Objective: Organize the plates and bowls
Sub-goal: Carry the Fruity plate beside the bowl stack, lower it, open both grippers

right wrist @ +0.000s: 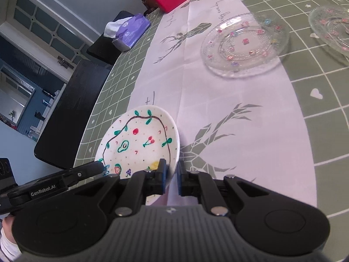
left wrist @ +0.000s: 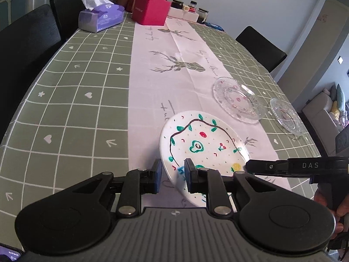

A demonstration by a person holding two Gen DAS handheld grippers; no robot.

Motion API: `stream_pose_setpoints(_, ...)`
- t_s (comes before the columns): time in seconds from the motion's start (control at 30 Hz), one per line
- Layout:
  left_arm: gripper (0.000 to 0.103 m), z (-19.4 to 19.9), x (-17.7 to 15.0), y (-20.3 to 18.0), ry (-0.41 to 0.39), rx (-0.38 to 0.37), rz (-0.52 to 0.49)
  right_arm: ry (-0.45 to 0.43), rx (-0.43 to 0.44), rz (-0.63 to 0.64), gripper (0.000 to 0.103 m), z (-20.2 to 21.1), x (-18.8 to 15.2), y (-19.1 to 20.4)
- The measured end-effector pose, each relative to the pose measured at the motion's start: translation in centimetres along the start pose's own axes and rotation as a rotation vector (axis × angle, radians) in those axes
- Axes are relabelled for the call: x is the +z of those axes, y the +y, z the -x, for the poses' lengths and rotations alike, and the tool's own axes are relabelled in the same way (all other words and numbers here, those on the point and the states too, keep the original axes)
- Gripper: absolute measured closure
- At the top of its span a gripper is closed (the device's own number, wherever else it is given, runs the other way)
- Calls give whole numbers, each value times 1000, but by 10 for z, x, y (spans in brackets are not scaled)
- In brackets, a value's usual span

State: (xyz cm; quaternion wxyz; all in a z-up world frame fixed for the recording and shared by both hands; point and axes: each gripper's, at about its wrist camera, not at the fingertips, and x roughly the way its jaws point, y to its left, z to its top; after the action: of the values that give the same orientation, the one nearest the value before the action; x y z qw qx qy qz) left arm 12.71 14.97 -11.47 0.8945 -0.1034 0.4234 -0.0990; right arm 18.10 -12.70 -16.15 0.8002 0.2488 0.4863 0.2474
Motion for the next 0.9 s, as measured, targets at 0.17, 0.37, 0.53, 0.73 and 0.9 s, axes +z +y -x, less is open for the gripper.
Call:
stream_pose_setpoints(0.17, 79, 15, 13, -35, -25, -10, -43, -58, 17, -29, 95, 31, 2, -9)
stream_pose_setpoints(0.37, 79, 23, 21, -84, -18, -28, -67, -145, 22, -62, 95, 80, 2, -26)
stream_pose_setpoints(0.53, 80, 19, 8, -127, 15, -42, -80, -207, 9, -102, 95, 122, -3, -52)
stream_pose_setpoints(0.73, 80, 3, -22, -174, 62, -80, -89, -255, -61, -135, 96, 165, -22, -89)
stream_pose_setpoints(0.9, 80, -17, -47, -201, 132, -117, -53, -270, -108, -204, 97, 187, -42, -127)
